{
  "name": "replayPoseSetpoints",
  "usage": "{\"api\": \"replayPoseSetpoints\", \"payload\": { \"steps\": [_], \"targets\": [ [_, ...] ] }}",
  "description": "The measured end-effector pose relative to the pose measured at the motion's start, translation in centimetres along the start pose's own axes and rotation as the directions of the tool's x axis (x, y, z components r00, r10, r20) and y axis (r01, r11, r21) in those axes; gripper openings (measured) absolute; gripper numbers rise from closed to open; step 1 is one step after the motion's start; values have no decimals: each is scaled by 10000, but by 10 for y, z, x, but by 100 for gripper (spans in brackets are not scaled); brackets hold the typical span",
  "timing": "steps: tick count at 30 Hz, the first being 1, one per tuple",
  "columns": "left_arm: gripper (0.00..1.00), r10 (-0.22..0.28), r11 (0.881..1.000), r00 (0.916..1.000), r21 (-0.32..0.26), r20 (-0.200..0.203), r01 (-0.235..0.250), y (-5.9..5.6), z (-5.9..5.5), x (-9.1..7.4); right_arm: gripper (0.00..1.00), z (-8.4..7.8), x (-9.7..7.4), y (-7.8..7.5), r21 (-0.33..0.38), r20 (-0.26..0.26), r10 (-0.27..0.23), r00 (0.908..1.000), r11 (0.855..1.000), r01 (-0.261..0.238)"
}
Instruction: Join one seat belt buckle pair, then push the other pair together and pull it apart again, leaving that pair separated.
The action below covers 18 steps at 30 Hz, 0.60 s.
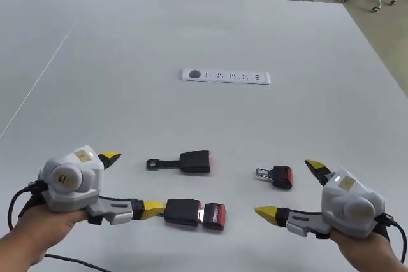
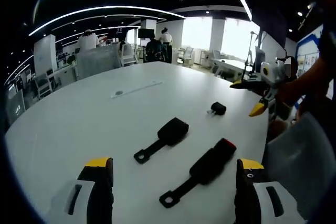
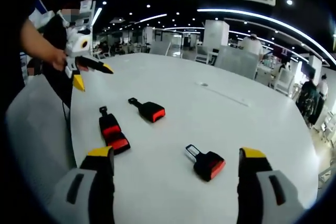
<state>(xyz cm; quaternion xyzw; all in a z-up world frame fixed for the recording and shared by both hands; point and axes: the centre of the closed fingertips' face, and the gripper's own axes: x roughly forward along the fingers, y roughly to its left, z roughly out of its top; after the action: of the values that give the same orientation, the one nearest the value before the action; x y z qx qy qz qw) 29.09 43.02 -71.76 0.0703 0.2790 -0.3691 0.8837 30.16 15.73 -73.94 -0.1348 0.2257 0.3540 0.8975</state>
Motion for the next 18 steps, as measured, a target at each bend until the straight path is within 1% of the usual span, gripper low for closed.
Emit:
{"api": "replayPoseSetpoints", "payload": {
  "steps": [3, 4, 5, 7, 10, 12, 15, 18],
  "targets": [
    [100, 55, 10000, 9999, 30, 91, -55, 1, -2, -9, 100, -7, -6, 4, 3, -107, -24, 9999, 10000, 24],
    [100, 50, 10000, 9999, 25, 132, -51, 1, -2, -12, 100, -8, -8, 5, 12, -128, -73, 9999, 10000, 73],
    [100, 59, 10000, 9998, 65, 185, -60, 4, -4, -14, 100, -9, -11, 5, 47, -141, -151, 9998, 9999, 152],
    [100, 44, 10000, 9997, 88, 225, -46, 4, -5, -19, 100, -11, -14, 5, 178, -126, -205, 9997, 9996, 208],
    [100, 87, 9999, 9996, 89, 256, -89, 5, -7, -24, 100, -14, -19, 7, 164, -192, -271, 9994, 9995, 274],
    [100, 80, 10000, 9996, -14, 273, -80, 4, -10, -28, 100, -15, -22, 8, 178, -222, -326, 9992, 9993, 330],
    [100, 83, 10000, 9998, 11, 200, -84, 2, -13, -31, 100, -16, -26, 8, 211, -252, -387, 9989, 9990, 392],
    [100, 88, 9999, 9996, 55, 263, -90, -1, -14, -37, 100, -17, -31, 8, 272, -230, -451, 9987, 9986, 458]
  ]
}}
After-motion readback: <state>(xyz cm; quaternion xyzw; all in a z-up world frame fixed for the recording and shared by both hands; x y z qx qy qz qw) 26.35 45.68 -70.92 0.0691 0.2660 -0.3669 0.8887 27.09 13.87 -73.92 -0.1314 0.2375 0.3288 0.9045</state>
